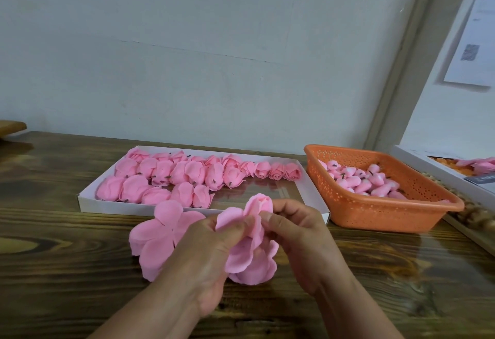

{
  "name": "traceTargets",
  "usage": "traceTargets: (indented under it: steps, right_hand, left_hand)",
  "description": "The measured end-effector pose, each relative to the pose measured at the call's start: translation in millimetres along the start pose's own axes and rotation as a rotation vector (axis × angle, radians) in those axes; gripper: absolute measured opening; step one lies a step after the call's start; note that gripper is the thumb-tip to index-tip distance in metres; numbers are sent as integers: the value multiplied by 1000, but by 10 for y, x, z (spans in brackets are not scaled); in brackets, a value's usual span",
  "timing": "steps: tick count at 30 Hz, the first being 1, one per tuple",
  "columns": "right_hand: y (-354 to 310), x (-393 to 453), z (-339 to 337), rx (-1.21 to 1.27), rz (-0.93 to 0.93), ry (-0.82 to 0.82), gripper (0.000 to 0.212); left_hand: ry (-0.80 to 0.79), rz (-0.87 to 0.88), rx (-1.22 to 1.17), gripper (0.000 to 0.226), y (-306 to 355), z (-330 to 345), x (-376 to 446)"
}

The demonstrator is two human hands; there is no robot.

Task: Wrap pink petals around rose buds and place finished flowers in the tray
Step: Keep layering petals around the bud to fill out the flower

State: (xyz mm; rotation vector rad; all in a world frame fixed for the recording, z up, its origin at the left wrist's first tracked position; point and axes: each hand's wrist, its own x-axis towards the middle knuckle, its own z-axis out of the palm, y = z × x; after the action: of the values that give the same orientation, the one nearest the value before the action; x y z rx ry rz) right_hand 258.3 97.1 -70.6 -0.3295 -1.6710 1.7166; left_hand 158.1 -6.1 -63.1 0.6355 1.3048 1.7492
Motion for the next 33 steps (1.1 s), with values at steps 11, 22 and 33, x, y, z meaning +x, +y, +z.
traceTargets:
  steps: [11, 22, 33]
  right_hand:
    - [0, -13, 33, -14, -75, -24, 11]
    - [8, 0, 4, -24, -79, 57, 2]
    - [-1, -24, 21, -17, -81, 84, 9]
  left_hand:
    - [138, 51, -18, 24, -65, 39, 66]
    - [43, 142, 44, 16, -37, 27, 40]
    - [138, 154, 94, 13, -76, 10, 83]
